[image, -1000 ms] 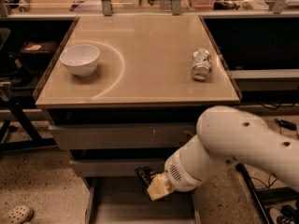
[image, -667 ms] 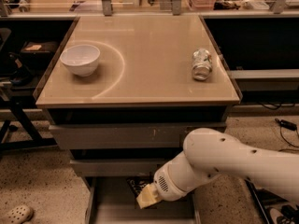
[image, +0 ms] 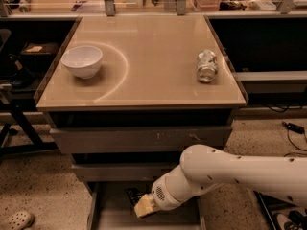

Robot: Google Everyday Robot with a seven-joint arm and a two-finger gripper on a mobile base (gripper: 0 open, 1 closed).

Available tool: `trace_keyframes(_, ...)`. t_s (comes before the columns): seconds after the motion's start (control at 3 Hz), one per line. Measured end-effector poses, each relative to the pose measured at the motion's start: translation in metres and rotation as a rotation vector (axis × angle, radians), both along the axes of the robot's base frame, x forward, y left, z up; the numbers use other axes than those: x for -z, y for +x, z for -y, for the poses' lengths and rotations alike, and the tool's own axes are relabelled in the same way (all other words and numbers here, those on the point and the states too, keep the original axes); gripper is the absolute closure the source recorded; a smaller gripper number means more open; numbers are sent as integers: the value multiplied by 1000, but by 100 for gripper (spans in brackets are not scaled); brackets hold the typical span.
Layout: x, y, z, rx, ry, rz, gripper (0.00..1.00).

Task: Place rxbar chocolate into bottom drawer

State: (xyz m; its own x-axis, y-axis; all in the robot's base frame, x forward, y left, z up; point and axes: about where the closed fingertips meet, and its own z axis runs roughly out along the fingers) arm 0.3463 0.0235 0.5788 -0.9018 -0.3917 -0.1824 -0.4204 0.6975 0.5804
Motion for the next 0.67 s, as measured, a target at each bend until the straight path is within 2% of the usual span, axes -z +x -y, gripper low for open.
trace_keyframes(0.33, 30, -2, -4, 34, 3, -25, 100)
trace_keyframes(0.67, 86, -3, -7, 111, -1, -45, 100)
